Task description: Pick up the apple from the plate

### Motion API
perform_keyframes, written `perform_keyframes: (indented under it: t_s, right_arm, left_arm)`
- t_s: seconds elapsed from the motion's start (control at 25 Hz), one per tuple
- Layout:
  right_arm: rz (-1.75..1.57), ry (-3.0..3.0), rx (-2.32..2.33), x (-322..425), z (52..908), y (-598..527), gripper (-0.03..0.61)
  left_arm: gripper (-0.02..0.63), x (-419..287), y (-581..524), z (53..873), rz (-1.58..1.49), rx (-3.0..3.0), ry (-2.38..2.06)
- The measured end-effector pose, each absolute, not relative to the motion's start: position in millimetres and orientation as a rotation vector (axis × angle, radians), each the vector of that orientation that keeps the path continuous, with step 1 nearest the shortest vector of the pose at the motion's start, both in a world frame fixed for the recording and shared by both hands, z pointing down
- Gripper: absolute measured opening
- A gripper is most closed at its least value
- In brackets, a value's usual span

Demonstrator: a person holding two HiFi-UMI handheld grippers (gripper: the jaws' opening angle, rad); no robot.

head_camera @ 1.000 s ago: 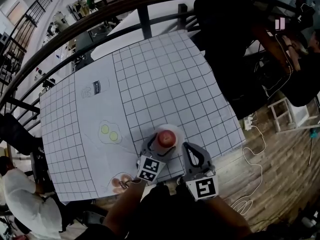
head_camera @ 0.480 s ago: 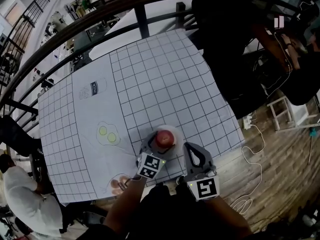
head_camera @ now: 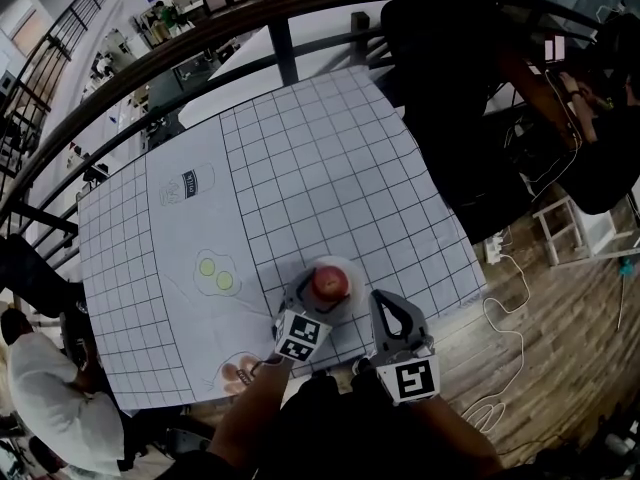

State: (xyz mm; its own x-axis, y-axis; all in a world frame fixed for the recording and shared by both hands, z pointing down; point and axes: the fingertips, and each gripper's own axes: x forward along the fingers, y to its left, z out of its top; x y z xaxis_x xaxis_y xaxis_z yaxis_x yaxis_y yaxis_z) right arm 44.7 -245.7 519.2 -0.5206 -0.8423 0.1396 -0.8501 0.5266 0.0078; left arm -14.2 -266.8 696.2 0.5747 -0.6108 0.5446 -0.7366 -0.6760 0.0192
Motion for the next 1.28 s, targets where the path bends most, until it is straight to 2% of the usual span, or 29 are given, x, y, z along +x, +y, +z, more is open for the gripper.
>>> perform_keyframes:
  t_s: [1.04,1.28]
  right_arm:
    - [-0.026,-2.636,1.436,52,503,-243,0.023]
    - [-0.049,-2.649,1.424,52,498,-242,0.023]
  left_arm:
    - [0.388,-23,-245,518,0.437,2.686,-1.223]
    - [0.388,-25,-242,502,0.374,2.681,-1.241]
